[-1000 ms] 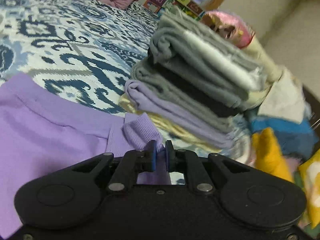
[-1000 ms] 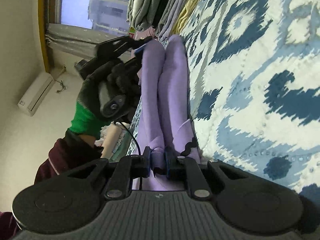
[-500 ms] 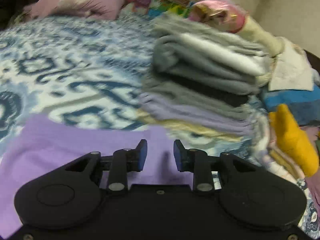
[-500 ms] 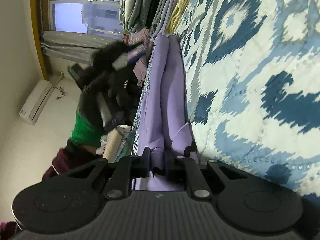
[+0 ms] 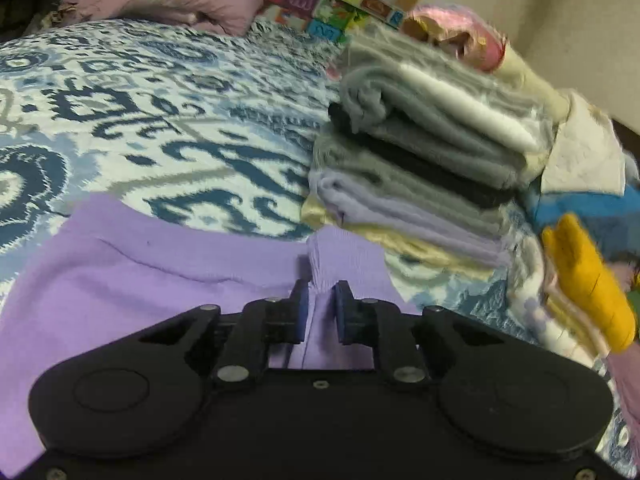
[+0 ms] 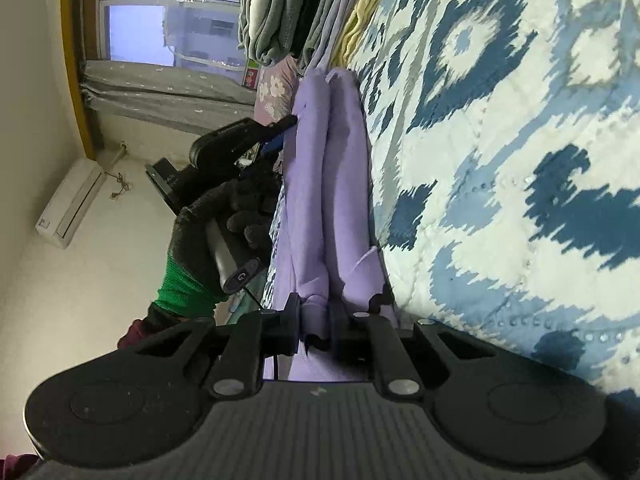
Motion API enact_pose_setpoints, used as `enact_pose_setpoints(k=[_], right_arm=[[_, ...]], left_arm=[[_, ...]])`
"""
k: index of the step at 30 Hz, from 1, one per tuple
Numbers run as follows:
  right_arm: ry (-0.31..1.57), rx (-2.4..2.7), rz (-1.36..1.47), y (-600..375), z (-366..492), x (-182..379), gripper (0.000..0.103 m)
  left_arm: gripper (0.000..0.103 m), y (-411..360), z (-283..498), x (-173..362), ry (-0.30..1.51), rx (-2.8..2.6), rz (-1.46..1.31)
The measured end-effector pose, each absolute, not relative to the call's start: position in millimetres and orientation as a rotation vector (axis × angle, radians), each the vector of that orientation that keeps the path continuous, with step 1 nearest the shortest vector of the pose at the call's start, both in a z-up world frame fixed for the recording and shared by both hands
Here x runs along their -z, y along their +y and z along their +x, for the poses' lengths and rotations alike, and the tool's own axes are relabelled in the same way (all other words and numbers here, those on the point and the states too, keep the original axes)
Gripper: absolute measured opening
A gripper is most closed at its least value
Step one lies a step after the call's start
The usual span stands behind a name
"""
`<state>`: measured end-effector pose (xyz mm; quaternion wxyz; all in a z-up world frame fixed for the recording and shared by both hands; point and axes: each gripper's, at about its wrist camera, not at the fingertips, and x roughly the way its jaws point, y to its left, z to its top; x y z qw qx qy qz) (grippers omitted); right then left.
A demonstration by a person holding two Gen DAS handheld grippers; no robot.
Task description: Fold clothes
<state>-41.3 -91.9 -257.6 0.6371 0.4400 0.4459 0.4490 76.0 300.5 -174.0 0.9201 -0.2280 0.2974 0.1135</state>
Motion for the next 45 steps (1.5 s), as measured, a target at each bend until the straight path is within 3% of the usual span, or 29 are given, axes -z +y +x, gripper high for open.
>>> enact_pose_setpoints(k=[12,18,24,26,30,34,38,45], right_arm=[[1.009,-1.018,0.994,-92.4,-41.2,254.0,0.015],[1.029,-1.000,1.008,-93.0,-39.9,255.6,0.014],[1.057,-0.980,1.014,-96.9,-40.2,256.5,0.013],[1.044,-0.977,1.004,-100.2,-43.3,253.3,0.017],[0.989,-0.960,0.937,-114.9,-59.8,238.9,0.025],[0.900,-0.897,0.803,-138.4,-80.5,219.6,0.025],[0.681,-0.882,0.574,-131.7,-92.9,193.7,0.012],[0.712,-0.874,0.472,-96.4,-80.2,201.9,0.007]], left_arm=[[0.017,225.1,54.7,154.2,0.615,-0.022,-0.060],[0.018,188.5,90.5,194.5,0.763,-0.059,0.161],[0.019,186.3,99.3,191.1,0.796,-0.087,0.148],[0.024,187.2,94.2,180.8,0.778,-0.098,0.133],[0.024,188.3,52.9,149.3,0.673,-0.093,0.095],[0.024,184.7,-10.4,132.9,0.607,-0.020,0.054],[0.024,166.7,-45.9,143.4,0.616,0.076,0.061],[0.024,138.4,-32.5,182.0,0.692,0.131,0.152]])
